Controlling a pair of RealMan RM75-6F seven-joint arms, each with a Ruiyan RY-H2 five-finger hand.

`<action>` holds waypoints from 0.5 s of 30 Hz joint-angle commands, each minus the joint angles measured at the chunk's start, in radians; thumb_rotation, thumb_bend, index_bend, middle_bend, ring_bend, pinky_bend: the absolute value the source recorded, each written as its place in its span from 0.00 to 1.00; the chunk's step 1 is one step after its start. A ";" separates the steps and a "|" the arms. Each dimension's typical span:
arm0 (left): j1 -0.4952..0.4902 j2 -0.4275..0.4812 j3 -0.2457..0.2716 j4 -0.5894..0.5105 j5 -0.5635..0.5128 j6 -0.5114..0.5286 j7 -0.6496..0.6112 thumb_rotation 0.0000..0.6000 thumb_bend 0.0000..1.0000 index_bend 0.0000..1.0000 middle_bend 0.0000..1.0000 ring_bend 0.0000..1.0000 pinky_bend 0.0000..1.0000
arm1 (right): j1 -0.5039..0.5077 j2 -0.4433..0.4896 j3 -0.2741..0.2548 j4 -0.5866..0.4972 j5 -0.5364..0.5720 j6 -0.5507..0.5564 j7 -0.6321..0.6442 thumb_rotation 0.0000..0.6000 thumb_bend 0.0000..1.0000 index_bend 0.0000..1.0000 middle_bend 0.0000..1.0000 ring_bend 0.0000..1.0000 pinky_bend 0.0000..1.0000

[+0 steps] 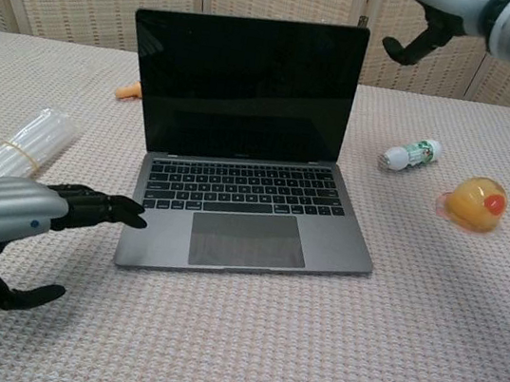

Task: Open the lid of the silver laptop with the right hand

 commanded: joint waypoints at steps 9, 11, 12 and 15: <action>0.106 0.181 -0.066 -0.065 -0.108 0.179 -0.052 1.00 0.50 0.07 0.05 0.03 0.00 | -0.347 0.266 -0.211 -0.184 -0.353 0.192 0.416 1.00 0.60 0.00 0.00 0.00 0.00; 0.137 0.203 -0.071 -0.059 -0.123 0.220 -0.077 1.00 0.50 0.07 0.05 0.03 0.00 | -0.403 0.285 -0.252 -0.173 -0.407 0.229 0.488 1.00 0.60 0.00 0.00 0.00 0.00; 0.151 0.211 -0.073 -0.054 -0.126 0.239 -0.090 1.00 0.50 0.08 0.06 0.03 0.00 | -0.425 0.290 -0.267 -0.165 -0.427 0.246 0.513 1.00 0.60 0.00 0.00 0.00 0.00; 0.197 0.229 -0.076 -0.033 -0.131 0.298 -0.138 1.00 0.50 0.09 0.06 0.04 0.00 | -0.497 0.297 -0.309 -0.138 -0.486 0.311 0.589 1.00 0.60 0.00 0.00 0.00 0.00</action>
